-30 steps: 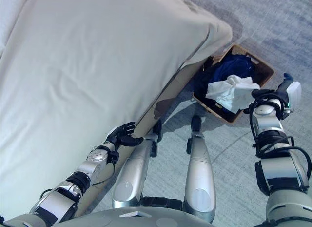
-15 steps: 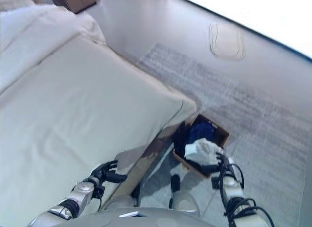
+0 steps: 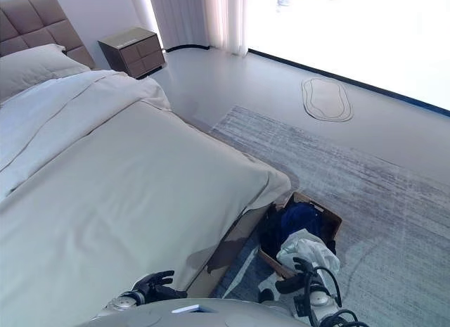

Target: Pick up the clothes from the bed and place them into the basket

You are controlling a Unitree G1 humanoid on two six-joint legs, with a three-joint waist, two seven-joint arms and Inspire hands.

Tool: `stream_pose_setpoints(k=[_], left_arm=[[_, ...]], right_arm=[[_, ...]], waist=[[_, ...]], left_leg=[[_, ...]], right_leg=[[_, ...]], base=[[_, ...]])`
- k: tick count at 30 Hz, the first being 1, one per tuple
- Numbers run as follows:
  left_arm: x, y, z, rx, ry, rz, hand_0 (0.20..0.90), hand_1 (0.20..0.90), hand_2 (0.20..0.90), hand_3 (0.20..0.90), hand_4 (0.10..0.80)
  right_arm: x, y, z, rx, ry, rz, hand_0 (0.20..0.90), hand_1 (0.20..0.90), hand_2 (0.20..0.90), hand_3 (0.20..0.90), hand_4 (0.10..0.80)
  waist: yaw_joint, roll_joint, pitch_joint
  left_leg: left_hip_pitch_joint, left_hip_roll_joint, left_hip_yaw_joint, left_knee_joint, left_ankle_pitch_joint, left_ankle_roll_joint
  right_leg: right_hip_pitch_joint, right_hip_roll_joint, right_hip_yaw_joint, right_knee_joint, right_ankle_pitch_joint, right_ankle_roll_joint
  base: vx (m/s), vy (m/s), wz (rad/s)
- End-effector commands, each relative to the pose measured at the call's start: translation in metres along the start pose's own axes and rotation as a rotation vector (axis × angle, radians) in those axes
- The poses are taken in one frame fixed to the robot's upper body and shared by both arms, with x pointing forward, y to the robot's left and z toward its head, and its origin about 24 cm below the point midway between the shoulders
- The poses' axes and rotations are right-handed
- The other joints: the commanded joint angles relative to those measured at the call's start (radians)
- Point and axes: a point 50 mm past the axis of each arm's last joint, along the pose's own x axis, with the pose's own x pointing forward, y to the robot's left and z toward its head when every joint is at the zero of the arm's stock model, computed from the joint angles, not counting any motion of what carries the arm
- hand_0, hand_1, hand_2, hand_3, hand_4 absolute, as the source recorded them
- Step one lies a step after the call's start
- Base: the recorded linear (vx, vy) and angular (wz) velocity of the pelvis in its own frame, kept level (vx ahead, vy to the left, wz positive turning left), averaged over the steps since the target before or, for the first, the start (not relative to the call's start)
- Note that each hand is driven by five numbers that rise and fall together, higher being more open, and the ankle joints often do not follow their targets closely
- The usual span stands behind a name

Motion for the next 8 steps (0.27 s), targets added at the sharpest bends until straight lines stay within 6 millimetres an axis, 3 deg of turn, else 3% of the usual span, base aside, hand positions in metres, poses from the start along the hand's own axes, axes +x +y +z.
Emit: stream_pose_setpoints(k=[1,8], left_arm=[[0.0041,-0.0014,0.0188,0.014,-0.049,-0.019,0.9,0.9,0.9,0.9,0.8],[0.0033,-0.0055,0.0124,0.023,-0.02,-0.091,0.9,0.9,0.9,0.9,0.8]], right_arm=[[0.005,-0.01,0.0267,-0.038,-0.105,-0.016,0.9,0.9,0.9,0.9,0.8],[0.0051,-0.0067,0.0224,-0.035,-0.076,0.055,0.9,0.9,0.9,0.9,0.8]], waist=[[-0.001,-0.011,0.019],[0.005,-0.009,0.018]], left_leg=[[-0.005,-0.04,0.02,0.027,-0.074,0.035],[0.002,-0.039,0.019,0.027,-0.074,0.034]], right_leg=[[0.009,0.02,-0.029,0.058,-0.035,0.02],[0.022,0.024,-0.038,0.049,-0.039,0.016]], base=[[-0.012,-0.012,0.04],[0.0,-0.004,0.0]])
